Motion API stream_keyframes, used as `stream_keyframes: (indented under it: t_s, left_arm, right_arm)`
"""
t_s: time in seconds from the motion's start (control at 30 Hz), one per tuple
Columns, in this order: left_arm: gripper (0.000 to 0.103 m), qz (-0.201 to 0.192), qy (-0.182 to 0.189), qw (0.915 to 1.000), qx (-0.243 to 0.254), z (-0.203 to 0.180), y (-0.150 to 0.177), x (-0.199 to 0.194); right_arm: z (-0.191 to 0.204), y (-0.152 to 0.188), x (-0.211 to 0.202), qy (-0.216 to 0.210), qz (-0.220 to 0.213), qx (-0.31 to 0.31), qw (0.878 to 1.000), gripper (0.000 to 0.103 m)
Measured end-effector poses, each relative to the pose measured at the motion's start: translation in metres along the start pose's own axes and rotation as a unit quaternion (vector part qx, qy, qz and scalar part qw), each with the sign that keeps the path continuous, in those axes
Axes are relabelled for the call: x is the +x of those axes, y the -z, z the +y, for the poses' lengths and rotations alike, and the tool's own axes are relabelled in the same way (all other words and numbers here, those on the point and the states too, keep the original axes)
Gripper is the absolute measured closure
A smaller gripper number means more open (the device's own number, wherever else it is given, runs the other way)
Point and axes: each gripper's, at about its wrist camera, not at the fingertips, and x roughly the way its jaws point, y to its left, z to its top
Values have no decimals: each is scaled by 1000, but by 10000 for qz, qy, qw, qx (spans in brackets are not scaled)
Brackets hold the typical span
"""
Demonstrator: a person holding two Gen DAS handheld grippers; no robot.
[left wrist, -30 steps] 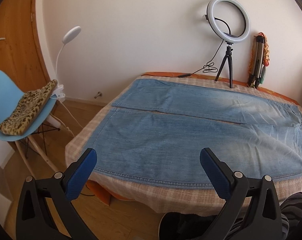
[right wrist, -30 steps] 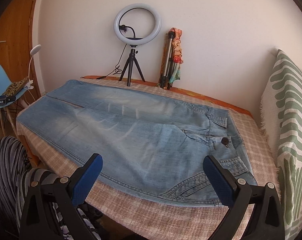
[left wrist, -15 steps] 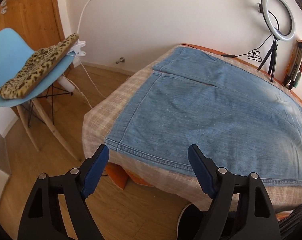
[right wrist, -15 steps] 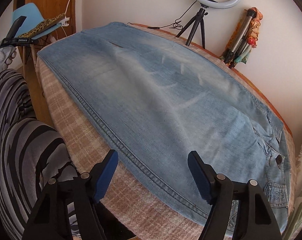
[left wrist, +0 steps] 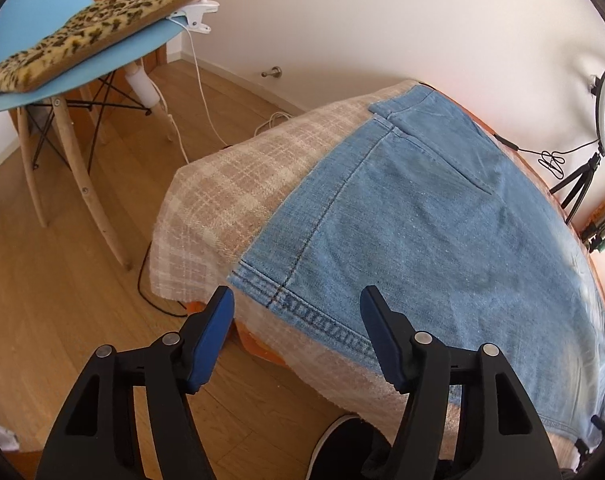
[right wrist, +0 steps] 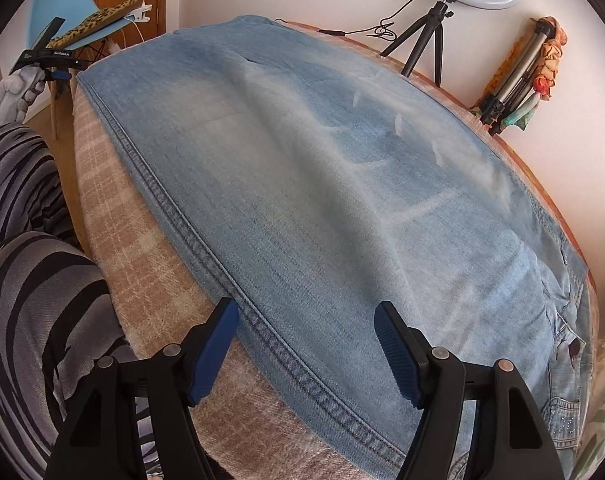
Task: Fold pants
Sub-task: 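Move the left tool to the jeans hem and close on it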
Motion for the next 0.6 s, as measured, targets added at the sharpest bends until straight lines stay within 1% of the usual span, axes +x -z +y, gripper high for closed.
stream_keyframes:
  t_s: [0.03,0.1,0.17,0.23,0.27,0.3,0.4,0.47,0.5,0.53,0.6]
  left_arm:
    - [42,34,36,10000,-62,2,-1,3]
    - [53,96,90,9998,-142,3,0,9]
    - [58,101,41,9998,-190,4,0,12]
    - [62,79,8,9996,-270,6,-1,12]
    - [67,70,-12,9994,-326,8,-1,11]
    - [73,60,-30,9993,-374,10,-1,11]
    - [83,3,-19,9990,-454,13,-2,8]
    - [86,-57,2,9991,-415,10,-4,6]
    - [89,-101,-10,9993,-348,7,-5,4]
    - [90,-146,-36,9995,-265,3,-6,2]
    - [91,-247,-126,9996,-105,-6,-9,-1]
  right_arm:
    - [1,-1,1,17,-1,6,10000,31]
    - [1,-3,2,46,8,13,10000,31]
    - [4,-5,2,98,5,-34,9999,31]
    - [4,-6,2,85,-2,-51,10000,36]
    - [4,-6,2,65,-1,-40,10000,37]
    - [5,-6,1,40,-8,-28,10000,41]
    - [8,-7,1,9,-27,-38,10000,49]
    - [11,-8,0,3,-37,-93,9999,57]
    - [13,-9,0,-11,-44,-125,9999,63]
    - [15,-9,0,-8,-50,-152,9999,68]
    - [18,-11,0,38,-73,-200,9998,74]
